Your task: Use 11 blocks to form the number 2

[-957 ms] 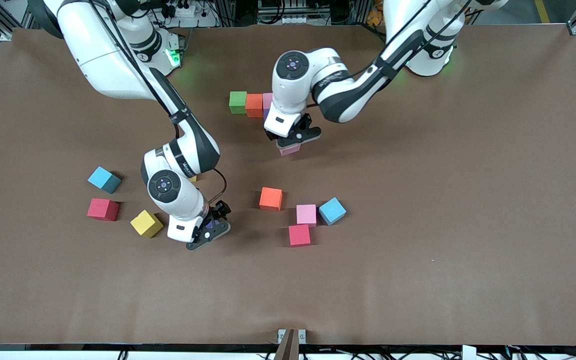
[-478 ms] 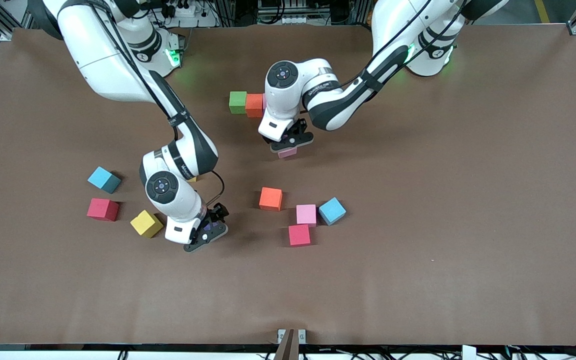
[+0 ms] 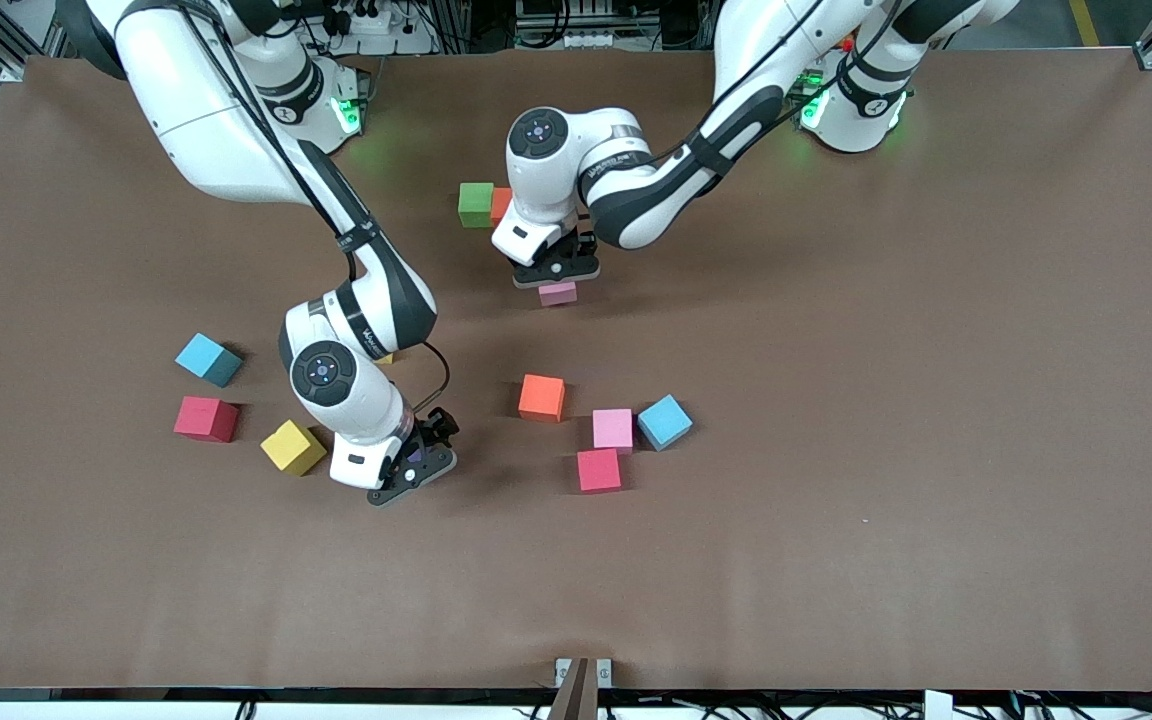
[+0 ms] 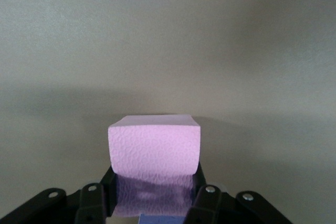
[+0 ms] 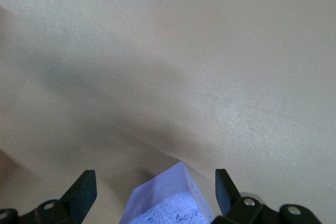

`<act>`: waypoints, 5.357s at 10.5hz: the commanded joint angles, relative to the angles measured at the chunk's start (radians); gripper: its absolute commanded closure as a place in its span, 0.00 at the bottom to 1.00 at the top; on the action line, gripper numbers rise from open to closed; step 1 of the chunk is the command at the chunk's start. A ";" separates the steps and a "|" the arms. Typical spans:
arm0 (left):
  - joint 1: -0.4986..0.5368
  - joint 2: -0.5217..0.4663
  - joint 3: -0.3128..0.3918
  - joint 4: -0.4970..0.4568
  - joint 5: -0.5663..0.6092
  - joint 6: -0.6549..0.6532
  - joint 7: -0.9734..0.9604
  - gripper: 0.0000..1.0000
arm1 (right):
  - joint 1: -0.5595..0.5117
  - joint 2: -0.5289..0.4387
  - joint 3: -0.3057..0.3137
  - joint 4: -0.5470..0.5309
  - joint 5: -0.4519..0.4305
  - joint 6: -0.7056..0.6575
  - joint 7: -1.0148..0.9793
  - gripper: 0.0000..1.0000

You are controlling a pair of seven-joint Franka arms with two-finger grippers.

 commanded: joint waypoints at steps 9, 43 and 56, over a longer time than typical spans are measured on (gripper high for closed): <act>-0.098 0.074 0.043 0.084 0.044 -0.018 0.027 1.00 | -0.004 -0.084 0.004 -0.010 0.020 -0.228 0.542 0.00; -0.068 -0.088 0.051 0.070 0.021 -0.139 0.049 0.00 | 0.053 -0.157 -0.047 -0.209 0.086 -0.004 1.142 1.00; 0.641 -0.281 -0.012 0.102 -0.180 -0.285 1.209 0.00 | 0.263 -0.533 -0.042 -0.722 0.195 0.061 1.907 1.00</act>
